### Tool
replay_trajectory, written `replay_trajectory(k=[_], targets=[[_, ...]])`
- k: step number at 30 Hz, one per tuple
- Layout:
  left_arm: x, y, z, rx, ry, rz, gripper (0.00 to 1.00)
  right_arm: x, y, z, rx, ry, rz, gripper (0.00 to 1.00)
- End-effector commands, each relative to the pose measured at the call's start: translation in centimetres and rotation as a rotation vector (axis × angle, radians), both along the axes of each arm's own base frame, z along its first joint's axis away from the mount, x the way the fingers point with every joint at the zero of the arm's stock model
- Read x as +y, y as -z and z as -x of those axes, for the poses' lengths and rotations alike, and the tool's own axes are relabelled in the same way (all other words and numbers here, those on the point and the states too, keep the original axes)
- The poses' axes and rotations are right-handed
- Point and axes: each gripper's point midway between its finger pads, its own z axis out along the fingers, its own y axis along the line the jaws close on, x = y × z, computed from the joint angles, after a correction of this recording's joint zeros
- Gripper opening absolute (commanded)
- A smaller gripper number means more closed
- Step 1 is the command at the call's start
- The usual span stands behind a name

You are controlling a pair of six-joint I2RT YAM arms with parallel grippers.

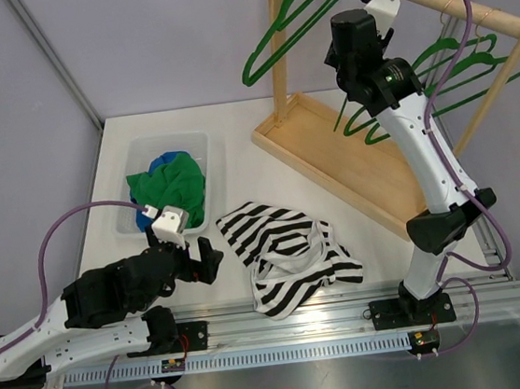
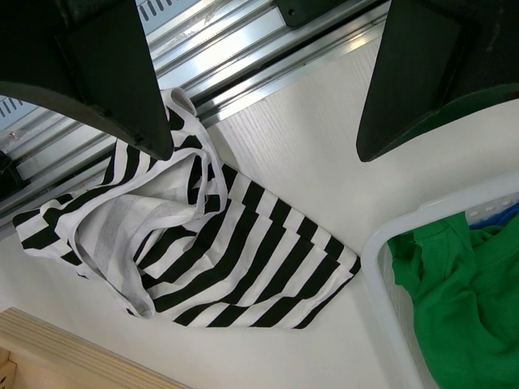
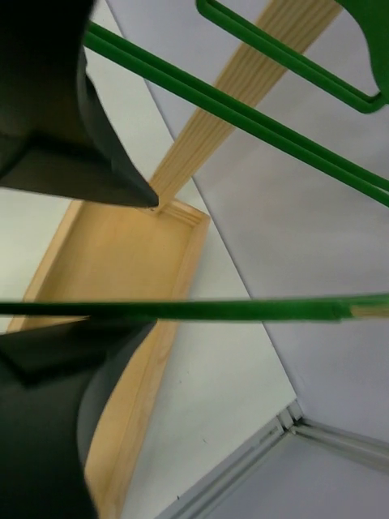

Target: Remove the tank top from the hanger

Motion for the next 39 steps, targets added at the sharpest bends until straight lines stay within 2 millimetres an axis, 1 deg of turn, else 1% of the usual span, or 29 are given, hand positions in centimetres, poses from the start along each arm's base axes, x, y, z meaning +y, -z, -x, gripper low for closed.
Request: replay_trajectory(k=[1,2,4,5,7,8,10,11,12,13,14,16,17,18,19,20,21,22,23,24,27,28,29,30,31,33,34,37,39], targets=[[-1.1,-0.8,-0.2,-0.013,0.008,0.035,0.99,1.2,-2.8,1.7,-0.047,-0.106,-0.075,0.66],[-1.0,-1.0,-0.4,-0.014,-0.001,0.031,0.99,1.1,-4.0,2.7,-0.070,-0.124,-0.092,0.77],[-1.4,-0.5,-0.6,0.005,-0.019,0.010,0.99,1.9,-4.7,3.6,-0.088,-0.190,-0.114,0.85],[-1.8,-0.2,-0.7,0.016,-0.026,0.003,0.99,1.4,-6.5,5.2,-0.133,-0.214,-0.135,0.92],[-3.2,0.4,-0.9,0.038,-0.029,-0.004,0.99,2.3,-7.0,6.2,-0.166,-0.289,-0.160,0.99],[-4.0,0.7,-0.8,0.053,-0.011,-0.005,0.99,1.7,-9.1,8.4,-0.225,-0.318,-0.180,0.99],[-5.9,1.4,-1.1,0.071,-0.004,-0.011,0.99,2.6,-9.6,9.7,-0.261,-0.403,-0.196,0.99],[-6.7,1.6,-1.0,0.082,0.013,-0.005,0.99,2.0,-10.9,11.5,-0.303,-0.424,-0.209,1.00],[-7.4,2.0,-1.0,0.090,0.025,-0.009,0.99,2.1,-10.9,12.1,-0.304,-0.443,-0.208,0.99],[-8.7,1.6,-1.1,0.084,0.041,0.027,0.99,2.2,-11.2,13.0,-0.310,-0.477,-0.198,0.99],[-9.8,2.3,-0.9,0.105,0.069,0.020,0.99,1.7,-11.9,14.5,-0.330,-0.494,-0.195,1.00],[-11.7,2.1,-0.8,0.107,0.106,0.055,0.99,1.7,-11.4,16.0,-0.311,-0.541,-0.164,0.99],[-12.6,2.4,-0.5,0.121,0.134,0.060,0.99,1.2,-12.0,17.8,-0.333,-0.566,-0.156,1.00],[-13.5,3.3,-0.5,0.133,0.146,0.037,0.99,1.4,-10.9,18.3,-0.307,-0.589,-0.146,0.99],[-14.4,3.4,-0.5,0.133,0.160,0.051,0.99,1.8,-10.7,19.4,-0.307,-0.641,-0.137,1.00],[-15.3,3.6,-0.3,0.145,0.183,0.051,0.99,1.3,-11.2,21.6,-0.338,-0.674,-0.143,0.99],[-16.0,4.9,-0.4,0.164,0.187,0.013,0.99,1.7,-9.6,22.0,-0.303,-0.706,-0.138,0.99],[-16.7,5.2,-0.4,0.168,0.195,0.014,0.99,2.3,-9.1,23.2,-0.302,-0.767,-0.141,0.99],[-17.4,5.3,-0.3,0.177,0.209,0.013,0.99,2.2,-8.1,24.7,-0.297,-0.797,-0.145,1.00],[-18.2,6.5,-0.3,0.194,0.212,-0.016,0.99,2.2,-7.6,25.5,-0.299,-0.819,-0.150,0.99],[-19.5,7.9,-0.4,0.204,0.209,-0.061,0.99,2.4,-5.7,28.3,-0.297,-0.892,-0.173,0.99],[-19.8,9.8,-0.4,0.222,0.204,-0.113,0.99,2.4,-5.3,29.0,-0.295,-0.909,-0.182,0.99],[-20.2,10.2,-0.5,0.225,0.201,-0.127,0.99,2.2,-4.7,29.9,-0.301,-0.922,-0.184,0.99],[-20.5,11.0,-0.5,0.229,0.198,-0.145,0.99,2.1,-4.2,30.3,-0.291,-0.929,-0.181,0.99],[-20.6,13.0,-0.6,0.249,0.193,-0.196,0.99,2.2,-4.0,30.8,-0.291,-0.944,-0.178,0.99],[-21.1,14.4,-0.6,0.257,0.183,-0.233,0.99,1.7,-3.5,31.6,-0.280,-0.943,-0.168,1.00],[-21.1,15.9,-0.6,0.269,0.173,-0.273,0.99,1.5,-3.4,31.9,-0.282,-0.943,-0.165,1.00],[-21.6,17.7,-0.7,0.265,0.167,-0.307,0.99,1.2,-3.2,32.7,-0.283,-0.948,-0.165,1.00],[-21.8,19.3,-0.7,0.275,0.173,-0.337,0.99,1.3,-2.9,33.1,-0.278,-0.960,-0.167,1.00]])
